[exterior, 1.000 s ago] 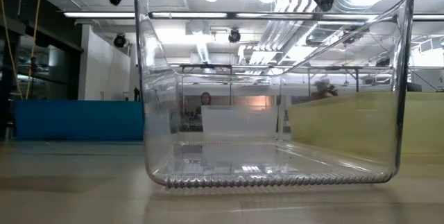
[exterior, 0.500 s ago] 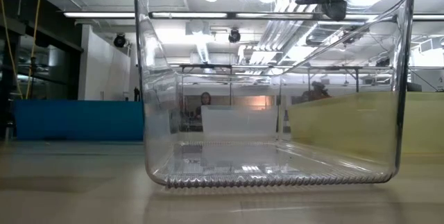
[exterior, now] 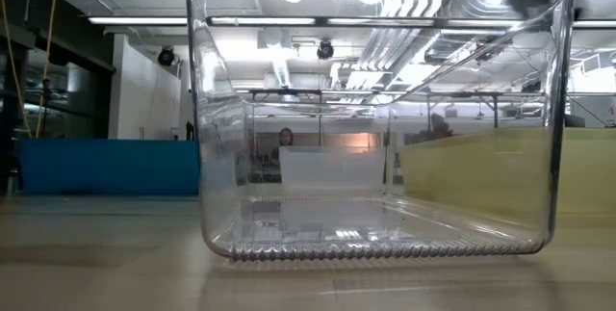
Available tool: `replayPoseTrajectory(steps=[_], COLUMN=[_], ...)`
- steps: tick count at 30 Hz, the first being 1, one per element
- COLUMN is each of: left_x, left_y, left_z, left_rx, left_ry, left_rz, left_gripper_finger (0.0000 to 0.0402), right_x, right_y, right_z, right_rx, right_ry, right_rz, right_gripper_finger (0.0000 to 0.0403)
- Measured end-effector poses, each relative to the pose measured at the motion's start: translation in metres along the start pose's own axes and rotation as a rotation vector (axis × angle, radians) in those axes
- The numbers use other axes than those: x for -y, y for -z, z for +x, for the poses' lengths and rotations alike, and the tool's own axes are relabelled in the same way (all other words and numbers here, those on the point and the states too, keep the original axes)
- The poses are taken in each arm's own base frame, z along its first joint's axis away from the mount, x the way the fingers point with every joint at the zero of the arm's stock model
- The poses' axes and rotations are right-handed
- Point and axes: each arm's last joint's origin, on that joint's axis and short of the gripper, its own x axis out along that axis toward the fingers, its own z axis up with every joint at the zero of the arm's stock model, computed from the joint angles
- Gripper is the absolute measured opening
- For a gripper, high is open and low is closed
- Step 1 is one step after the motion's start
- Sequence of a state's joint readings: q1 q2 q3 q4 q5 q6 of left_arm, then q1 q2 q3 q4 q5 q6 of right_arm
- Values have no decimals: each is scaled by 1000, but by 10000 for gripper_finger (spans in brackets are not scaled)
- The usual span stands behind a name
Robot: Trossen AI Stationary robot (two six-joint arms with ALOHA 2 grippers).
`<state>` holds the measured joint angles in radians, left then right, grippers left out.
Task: Sort silverware by color (type)
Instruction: Put the white spoon into the yellow bin
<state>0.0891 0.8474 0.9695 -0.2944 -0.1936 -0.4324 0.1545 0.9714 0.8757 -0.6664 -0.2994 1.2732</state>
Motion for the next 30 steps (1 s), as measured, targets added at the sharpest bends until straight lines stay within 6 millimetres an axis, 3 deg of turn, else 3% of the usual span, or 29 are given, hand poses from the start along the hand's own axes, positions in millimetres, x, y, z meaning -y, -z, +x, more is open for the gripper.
replayPoseTrajectory(steps=[7, 16, 23, 30], left_x=[0, 0, 0, 0], left_y=[0, -1, -1, -1], left_z=[0, -1, -1, -1], left_rx=[0, 4, 3, 2], left_ry=[0, 2, 2, 5], left_rz=[-1, -2, -1, -1], left_gripper_finger=[96, 96, 96, 96], right_x=[10, 19, 49, 75], right_y=[47, 92, 110, 113], right_z=[38, 91, 125, 131], right_rx=[-188, -238, -294, -191], right_ry=[342, 587, 641, 611], right_rz=[306, 428, 509, 644], right_gripper_finger=[197, 197, 197, 197])
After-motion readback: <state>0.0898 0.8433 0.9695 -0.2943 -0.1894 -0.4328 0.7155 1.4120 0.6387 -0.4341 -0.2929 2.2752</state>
